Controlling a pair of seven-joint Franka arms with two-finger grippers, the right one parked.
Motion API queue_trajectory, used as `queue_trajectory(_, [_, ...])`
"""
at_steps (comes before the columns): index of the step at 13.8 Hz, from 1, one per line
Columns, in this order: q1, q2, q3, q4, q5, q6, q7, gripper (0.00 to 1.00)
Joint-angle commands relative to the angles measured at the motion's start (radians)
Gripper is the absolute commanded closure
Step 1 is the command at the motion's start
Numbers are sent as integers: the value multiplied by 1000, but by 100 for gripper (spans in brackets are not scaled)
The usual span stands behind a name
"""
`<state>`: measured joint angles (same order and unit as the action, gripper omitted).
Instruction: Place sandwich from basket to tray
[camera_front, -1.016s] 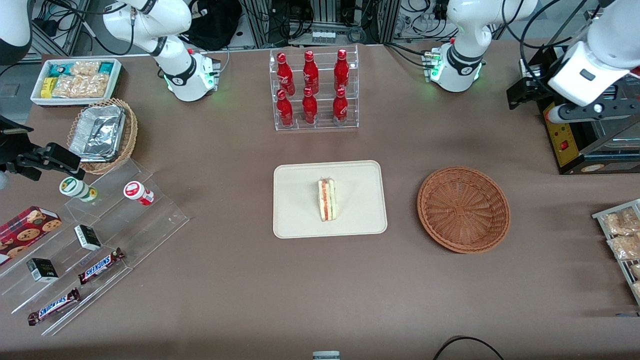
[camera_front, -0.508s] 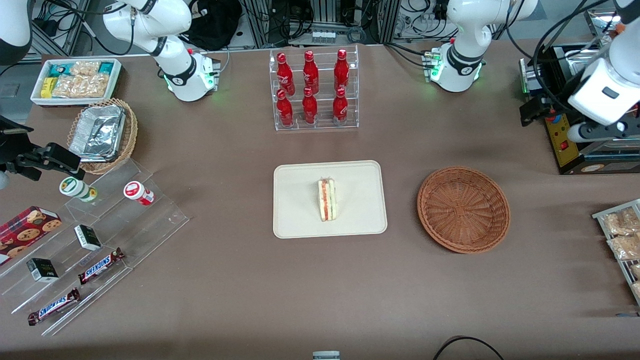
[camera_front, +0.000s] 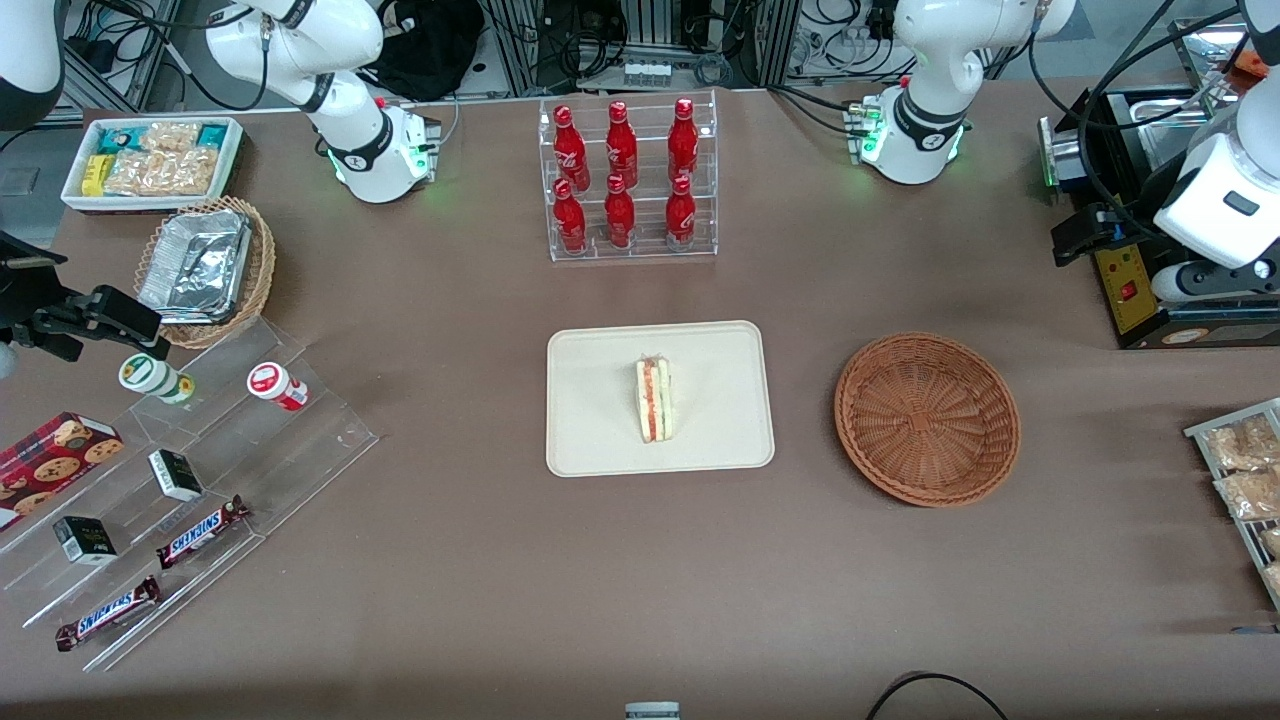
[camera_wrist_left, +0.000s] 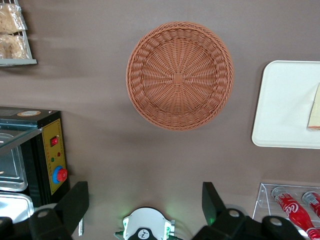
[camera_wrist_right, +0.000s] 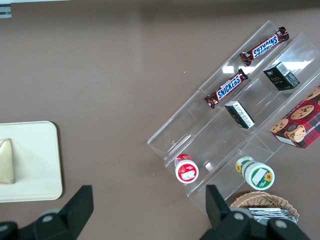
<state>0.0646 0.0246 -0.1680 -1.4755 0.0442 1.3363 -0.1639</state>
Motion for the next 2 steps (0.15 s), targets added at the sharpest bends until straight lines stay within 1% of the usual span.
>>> queue_trajectory(1, [0,6,19,26,11,-20,27,0])
queue_trajectory(2, [0,6,18,26,13,-19,26,0])
